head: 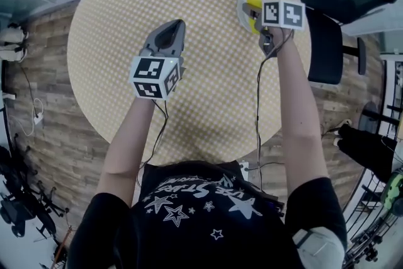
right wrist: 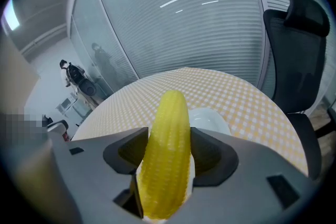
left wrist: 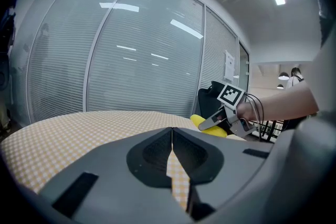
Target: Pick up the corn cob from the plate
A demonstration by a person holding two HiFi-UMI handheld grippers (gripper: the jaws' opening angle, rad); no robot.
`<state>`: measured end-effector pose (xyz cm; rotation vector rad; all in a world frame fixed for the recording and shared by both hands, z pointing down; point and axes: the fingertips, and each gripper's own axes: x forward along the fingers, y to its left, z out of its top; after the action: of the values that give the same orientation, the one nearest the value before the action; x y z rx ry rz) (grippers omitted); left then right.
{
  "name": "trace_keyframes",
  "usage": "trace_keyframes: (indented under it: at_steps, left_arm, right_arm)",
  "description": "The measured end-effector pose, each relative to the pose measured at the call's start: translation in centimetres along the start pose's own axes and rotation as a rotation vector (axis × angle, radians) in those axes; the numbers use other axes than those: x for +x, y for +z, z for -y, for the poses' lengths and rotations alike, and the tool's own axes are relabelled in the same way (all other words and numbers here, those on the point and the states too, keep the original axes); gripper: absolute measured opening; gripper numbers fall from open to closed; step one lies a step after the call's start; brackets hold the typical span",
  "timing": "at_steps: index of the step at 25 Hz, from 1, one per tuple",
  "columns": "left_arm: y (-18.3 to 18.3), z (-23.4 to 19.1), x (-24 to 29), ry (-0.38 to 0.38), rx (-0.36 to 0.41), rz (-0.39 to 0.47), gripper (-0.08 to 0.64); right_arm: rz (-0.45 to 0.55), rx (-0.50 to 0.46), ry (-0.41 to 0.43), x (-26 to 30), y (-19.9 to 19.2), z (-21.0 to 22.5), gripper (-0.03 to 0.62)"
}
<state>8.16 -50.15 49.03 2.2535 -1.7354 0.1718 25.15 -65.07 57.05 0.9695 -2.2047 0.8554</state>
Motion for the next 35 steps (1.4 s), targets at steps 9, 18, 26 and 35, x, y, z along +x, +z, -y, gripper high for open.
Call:
trace_keyframes:
  at_steps: [9,18,26,35]
  left_arm:
    - [0.5,-1.7,-6.5,-0.041,-0.016,0.034,0.009]
    - [1.8,-4.4,-13.7,-0.083,0.023,0.067,0.009]
    - [2.9,-5.6,-19.1,-0.203,0.08,0.089,0.009]
    - [0.4,-4.9,-23.7,-0.41,0.072,0.032,0.009]
  right_arm:
    - [0.203,0.019,0.157,-5.2,0.6,-11.2,0.253]
    - [0.381,0.059,0.227,-11.6,-0.4,-21.4,0.253]
    - [0.498,0.077,0.225,-15.9,-3.6,-29.6,0.253]
    - [0.615,0.21,0.143,-18.8,-10.0,-34.4,0.253]
